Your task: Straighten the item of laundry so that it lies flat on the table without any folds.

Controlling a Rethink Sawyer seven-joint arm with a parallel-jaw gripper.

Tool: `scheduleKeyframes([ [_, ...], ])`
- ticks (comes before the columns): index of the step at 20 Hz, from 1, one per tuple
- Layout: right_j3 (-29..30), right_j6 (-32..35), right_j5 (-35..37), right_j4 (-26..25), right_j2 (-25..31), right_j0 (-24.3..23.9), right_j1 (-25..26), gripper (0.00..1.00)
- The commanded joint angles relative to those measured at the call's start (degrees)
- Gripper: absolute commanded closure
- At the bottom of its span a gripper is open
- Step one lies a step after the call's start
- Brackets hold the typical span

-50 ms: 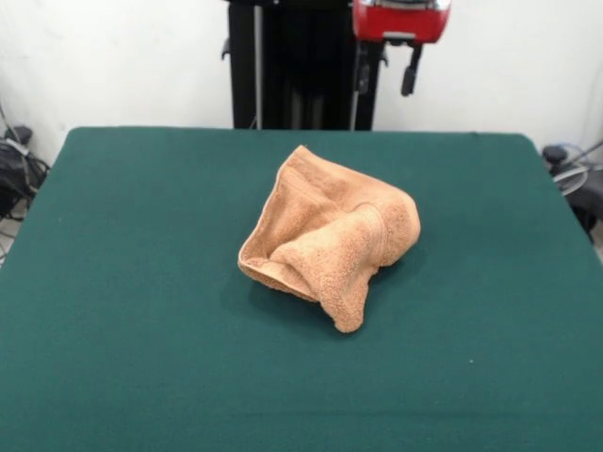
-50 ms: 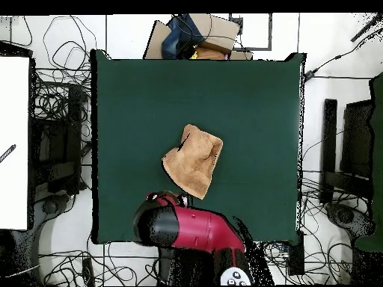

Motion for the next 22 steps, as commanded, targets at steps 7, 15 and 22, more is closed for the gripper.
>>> scheduleKeyframes([
  [7, -3.0, 5.3, 0.2, -2.4, 3.0, -1.3, 2.2, 0.00],
  [15, -5.9, 4.8, 0.9, -2.1, 3.4, -1.8, 4.4, 0.00],
  [22, -9.6, 4.7, 2.5, -1.5, 3.5, -1.9, 6.5, 0.00],
])
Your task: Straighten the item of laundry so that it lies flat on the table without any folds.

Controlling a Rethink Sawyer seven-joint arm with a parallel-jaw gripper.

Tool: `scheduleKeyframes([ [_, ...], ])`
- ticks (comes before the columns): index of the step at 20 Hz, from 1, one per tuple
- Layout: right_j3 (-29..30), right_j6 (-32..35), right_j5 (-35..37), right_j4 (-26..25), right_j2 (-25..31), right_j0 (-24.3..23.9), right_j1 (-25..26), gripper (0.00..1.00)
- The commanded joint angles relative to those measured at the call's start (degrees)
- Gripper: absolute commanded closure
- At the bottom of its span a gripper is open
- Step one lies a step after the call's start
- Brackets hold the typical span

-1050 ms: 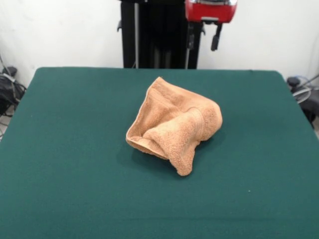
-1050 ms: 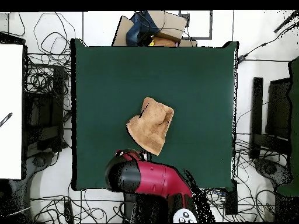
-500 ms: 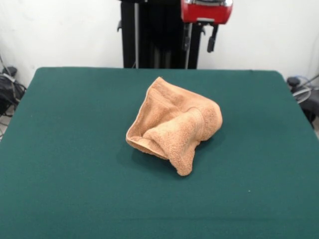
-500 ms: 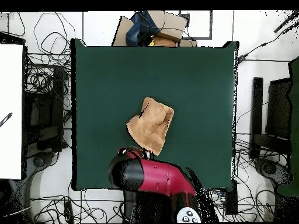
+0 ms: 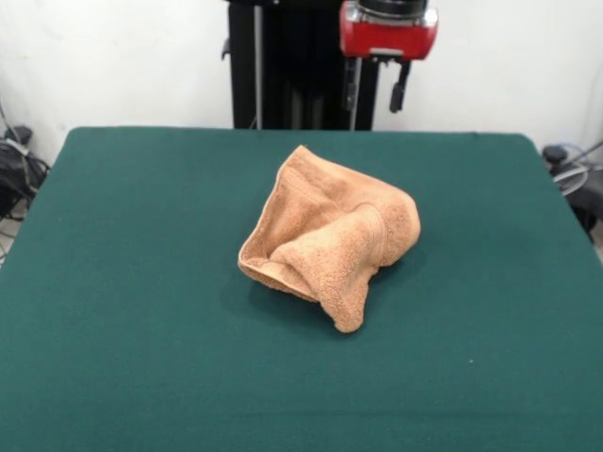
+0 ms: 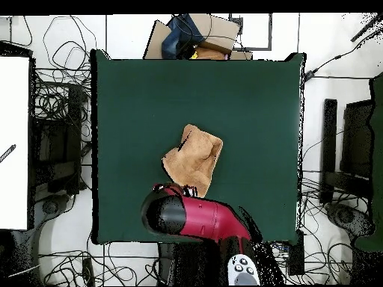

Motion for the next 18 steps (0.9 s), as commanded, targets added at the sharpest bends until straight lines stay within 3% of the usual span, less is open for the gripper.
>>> scheduleKeyframes([
  [1, -6.5, 4.6, 2.8, -1.3, 3.4, -1.0, 3.7, 0.00],
  [18, -13.5, 5.3, 6.1, -0.1, 2.9, -1.7, 6.5, 0.00],
])
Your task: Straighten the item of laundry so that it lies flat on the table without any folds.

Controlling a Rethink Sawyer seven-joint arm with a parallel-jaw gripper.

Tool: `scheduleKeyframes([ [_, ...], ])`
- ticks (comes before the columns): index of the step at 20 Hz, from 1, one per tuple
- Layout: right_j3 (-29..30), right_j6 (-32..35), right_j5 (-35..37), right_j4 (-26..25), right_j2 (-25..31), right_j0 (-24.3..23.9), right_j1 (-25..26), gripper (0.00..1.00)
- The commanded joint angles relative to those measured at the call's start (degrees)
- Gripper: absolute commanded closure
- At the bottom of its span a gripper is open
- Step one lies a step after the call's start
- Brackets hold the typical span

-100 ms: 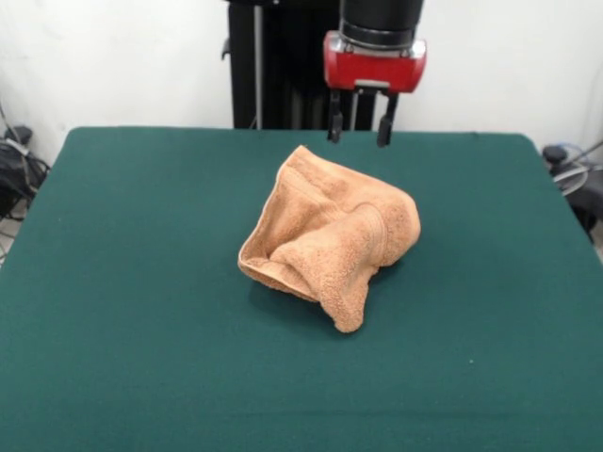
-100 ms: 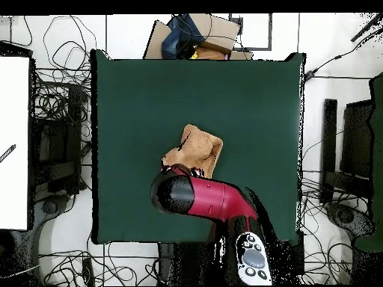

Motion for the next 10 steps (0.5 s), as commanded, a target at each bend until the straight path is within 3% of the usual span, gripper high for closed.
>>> scheduleKeyframes([
  [1, -5.3, 5.6, 6.2, -0.1, 2.5, -0.4, 1.6, 0.00],
  [10, -6.1, 6.6, 6.2, 1.2, 3.5, -1.5, 2.5, 0.00],
])
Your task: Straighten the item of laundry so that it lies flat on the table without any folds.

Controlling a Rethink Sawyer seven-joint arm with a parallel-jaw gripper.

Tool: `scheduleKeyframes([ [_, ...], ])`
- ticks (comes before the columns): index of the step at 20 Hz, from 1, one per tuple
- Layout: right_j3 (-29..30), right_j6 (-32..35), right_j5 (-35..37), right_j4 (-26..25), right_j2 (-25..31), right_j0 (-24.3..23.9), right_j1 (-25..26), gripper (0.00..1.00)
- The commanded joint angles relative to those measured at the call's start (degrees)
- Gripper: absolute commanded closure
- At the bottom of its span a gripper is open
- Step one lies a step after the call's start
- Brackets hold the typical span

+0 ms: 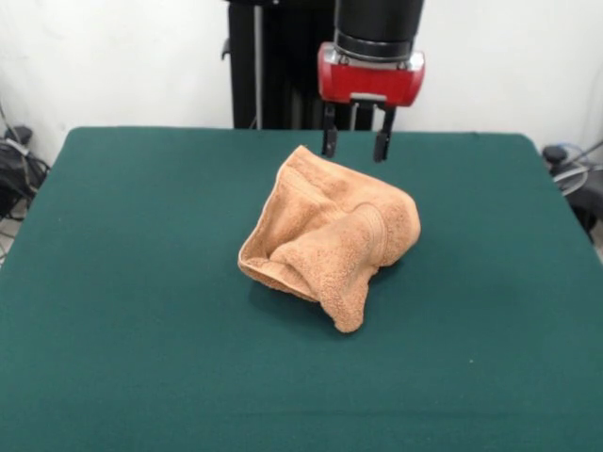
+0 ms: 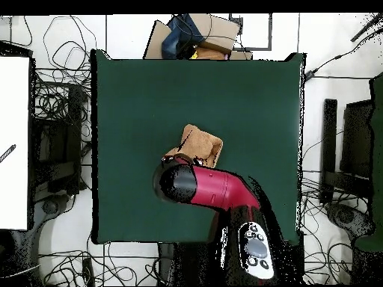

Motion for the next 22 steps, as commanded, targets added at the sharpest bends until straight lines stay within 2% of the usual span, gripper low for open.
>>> scheduleKeyframes([
  [1, -2.9, 6.8, 5.2, 1.4, 3.5, -1.4, 1.5, 0.00],
  [6, -3.5, 6.8, 6.7, 1.7, 3.7, -1.4, 2.8, 0.00],
  [12, -4.3, 6.7, 1.6, 1.0, 4.4, -2.7, 7.1, 0.00],
  [22, -7.0, 6.9, 1.2, 0.2, 3.1, -3.7, 11.8, 0.00],
])
